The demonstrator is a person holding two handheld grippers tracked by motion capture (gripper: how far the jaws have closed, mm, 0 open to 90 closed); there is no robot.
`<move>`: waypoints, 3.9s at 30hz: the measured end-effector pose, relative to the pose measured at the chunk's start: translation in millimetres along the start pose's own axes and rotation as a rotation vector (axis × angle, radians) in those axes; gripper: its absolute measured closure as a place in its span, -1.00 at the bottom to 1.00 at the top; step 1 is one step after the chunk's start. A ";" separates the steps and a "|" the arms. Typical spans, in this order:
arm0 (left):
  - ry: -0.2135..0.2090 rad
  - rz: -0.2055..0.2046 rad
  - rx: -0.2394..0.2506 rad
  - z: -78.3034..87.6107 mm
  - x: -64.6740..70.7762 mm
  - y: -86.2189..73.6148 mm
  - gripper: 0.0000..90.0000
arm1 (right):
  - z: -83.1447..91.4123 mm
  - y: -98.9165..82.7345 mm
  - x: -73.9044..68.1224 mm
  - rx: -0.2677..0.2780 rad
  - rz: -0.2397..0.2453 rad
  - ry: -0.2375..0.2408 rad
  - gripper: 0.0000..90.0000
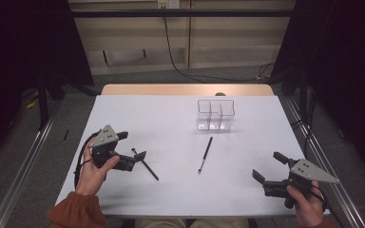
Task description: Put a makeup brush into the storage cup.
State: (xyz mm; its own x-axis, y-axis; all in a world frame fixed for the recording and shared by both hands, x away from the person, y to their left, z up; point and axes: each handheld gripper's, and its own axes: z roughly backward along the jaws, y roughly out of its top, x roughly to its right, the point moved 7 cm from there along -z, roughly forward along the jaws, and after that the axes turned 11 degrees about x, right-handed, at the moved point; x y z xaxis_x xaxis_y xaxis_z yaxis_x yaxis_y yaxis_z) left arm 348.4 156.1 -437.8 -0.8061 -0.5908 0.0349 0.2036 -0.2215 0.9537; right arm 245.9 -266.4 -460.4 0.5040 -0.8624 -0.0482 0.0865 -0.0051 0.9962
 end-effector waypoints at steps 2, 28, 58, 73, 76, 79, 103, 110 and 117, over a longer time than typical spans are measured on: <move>-0.008 -0.015 -0.031 -3.2 -0.6 -0.3 -0.96 | 0.0 0.0 -0.4 -0.001 0.001 0.002 -0.99; -0.188 -0.136 -0.436 -25.6 -5.5 -14.4 -0.91 | -1.0 -2.0 -0.9 -0.017 -0.007 0.012 -0.99; -0.364 -0.274 -0.740 -52.9 -9.6 -52.5 -0.77 | -1.7 -3.6 -2.7 -0.027 -0.006 0.025 -0.99; -0.359 -0.330 -0.833 -63.8 -21.7 -66.1 -0.61 | -1.3 -4.5 -2.8 -0.031 -0.010 0.025 -0.99; -0.344 -0.365 -0.838 -67.5 -23.8 -68.4 -0.83 | -1.3 -4.9 -2.8 -0.034 -0.008 0.025 -0.99; -0.336 -0.365 -0.838 -69.5 -24.2 -69.9 -0.93 | -1.0 -4.8 -3.1 -0.034 -0.008 0.026 -0.99; -0.377 -0.303 -0.887 -60.1 -18.4 -60.3 0.51 | -0.3 -6.8 -2.9 -0.046 -0.010 0.027 -0.99; -0.381 -0.301 -0.899 -60.1 -18.2 -60.2 0.75 | -0.1 -7.0 -3.2 -0.048 -0.007 0.029 -0.99; -0.389 -0.291 -0.902 -60.1 -18.3 -60.2 0.87 | -0.6 -7.6 -3.5 -0.052 -0.006 0.030 -0.99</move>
State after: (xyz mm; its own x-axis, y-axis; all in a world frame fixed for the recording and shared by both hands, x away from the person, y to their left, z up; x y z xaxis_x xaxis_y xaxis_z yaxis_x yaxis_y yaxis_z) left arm 384.3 133.6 -513.8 -0.9828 -0.1641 0.0852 0.1840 -0.9120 0.3666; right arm 244.0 -263.0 -467.9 0.5288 -0.8468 -0.0569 0.1338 0.0170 0.9909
